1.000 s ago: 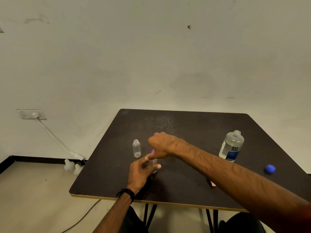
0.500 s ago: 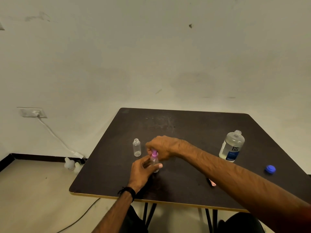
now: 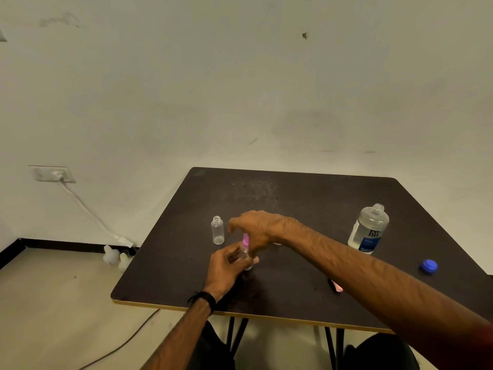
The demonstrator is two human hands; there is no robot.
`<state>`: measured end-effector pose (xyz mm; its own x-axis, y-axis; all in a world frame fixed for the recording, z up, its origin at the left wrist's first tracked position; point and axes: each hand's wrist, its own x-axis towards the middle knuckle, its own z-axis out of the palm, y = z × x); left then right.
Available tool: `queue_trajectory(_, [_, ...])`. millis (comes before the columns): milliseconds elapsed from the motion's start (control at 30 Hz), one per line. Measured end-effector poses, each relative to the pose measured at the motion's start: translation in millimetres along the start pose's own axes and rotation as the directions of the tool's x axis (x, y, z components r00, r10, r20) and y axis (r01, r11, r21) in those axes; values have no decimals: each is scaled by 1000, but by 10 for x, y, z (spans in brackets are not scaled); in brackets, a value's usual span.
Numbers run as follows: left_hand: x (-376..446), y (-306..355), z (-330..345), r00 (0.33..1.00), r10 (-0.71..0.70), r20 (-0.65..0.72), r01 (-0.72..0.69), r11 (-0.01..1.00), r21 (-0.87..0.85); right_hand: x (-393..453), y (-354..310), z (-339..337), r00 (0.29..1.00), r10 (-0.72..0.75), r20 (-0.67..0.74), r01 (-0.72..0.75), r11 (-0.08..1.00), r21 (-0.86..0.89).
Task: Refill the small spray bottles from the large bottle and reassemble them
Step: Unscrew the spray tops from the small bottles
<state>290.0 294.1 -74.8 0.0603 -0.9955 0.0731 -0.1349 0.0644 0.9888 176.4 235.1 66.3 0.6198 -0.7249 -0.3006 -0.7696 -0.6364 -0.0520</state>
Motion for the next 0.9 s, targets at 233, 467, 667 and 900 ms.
queue_trajectory(233, [14, -5, 4, 1000, -9, -2, 9, 1000, 1, -14, 34, 59, 998, 20, -54, -17, 998, 57])
queue_trajectory(467, [5, -6, 4, 1000, -24, -10, 24, 1000, -10, -29, 41, 110, 991, 71, -114, -67, 997, 44])
queue_trajectory(667, [20, -32, 0, 999, -26, -31, 27, 999, 19, -17, 72, 109, 991, 0, -133, 16, 993, 114])
queue_trajectory(900, [11, -19, 19, 1000, 6, -19, -7, 1000, -9, -312, 245, -139, 965, 24, -262, 37, 973, 228])
